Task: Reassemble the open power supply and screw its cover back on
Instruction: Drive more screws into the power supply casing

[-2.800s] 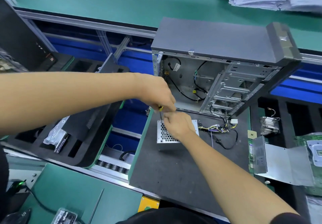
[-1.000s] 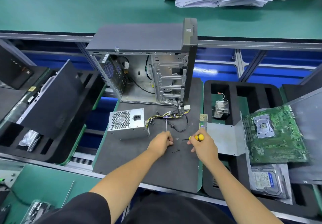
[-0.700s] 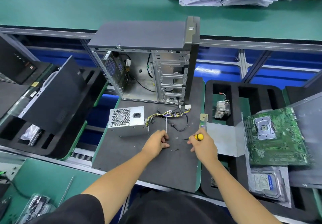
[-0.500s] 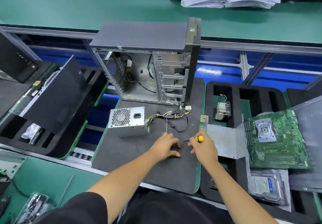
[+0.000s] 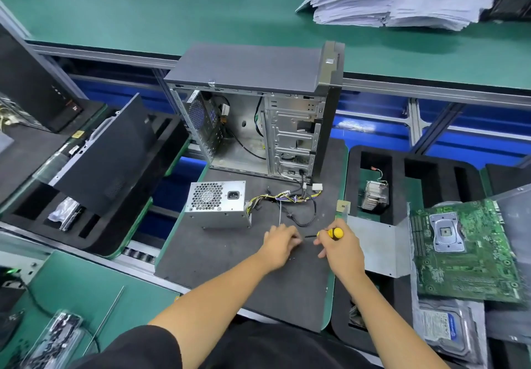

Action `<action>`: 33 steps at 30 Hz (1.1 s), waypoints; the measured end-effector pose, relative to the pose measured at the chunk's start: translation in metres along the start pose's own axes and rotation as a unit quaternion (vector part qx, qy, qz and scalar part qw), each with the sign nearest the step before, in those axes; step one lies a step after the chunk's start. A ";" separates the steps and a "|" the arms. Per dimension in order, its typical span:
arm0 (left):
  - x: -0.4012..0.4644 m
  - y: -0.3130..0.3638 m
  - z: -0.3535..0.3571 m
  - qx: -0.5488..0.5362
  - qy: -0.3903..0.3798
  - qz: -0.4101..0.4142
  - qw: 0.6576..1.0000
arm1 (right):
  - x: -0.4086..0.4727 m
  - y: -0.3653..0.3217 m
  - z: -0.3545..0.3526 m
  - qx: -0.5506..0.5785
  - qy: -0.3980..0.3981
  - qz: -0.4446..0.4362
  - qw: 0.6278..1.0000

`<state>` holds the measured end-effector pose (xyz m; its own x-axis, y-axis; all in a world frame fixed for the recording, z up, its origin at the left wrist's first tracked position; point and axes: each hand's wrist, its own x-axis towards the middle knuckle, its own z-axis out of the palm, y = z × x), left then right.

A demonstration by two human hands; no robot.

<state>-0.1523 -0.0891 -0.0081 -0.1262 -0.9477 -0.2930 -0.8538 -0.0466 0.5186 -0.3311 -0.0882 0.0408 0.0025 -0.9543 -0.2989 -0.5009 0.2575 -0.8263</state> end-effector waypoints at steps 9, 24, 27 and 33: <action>-0.030 -0.016 -0.030 -0.558 0.104 -0.125 0.813 | 0.007 -0.051 0.007 0.113 -0.018 -0.069 0.991; -0.069 -0.032 -0.044 -0.673 0.139 -0.171 0.706 | 0.011 -0.078 0.041 0.147 -0.096 -0.100 0.979; -0.072 -0.036 -0.047 -0.691 0.138 -0.174 0.688 | 0.009 -0.084 0.050 0.160 -0.106 -0.089 0.977; -0.075 -0.055 -0.060 -0.733 0.127 -0.152 0.651 | 0.005 -0.104 0.062 0.203 -0.092 -0.093 0.970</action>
<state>-0.0660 -0.0346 0.0332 0.1834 -0.8374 -0.5148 0.6020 -0.3183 0.7323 -0.2249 -0.1108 0.0957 0.2331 -0.9566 -0.1748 -0.0948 0.1566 -0.9831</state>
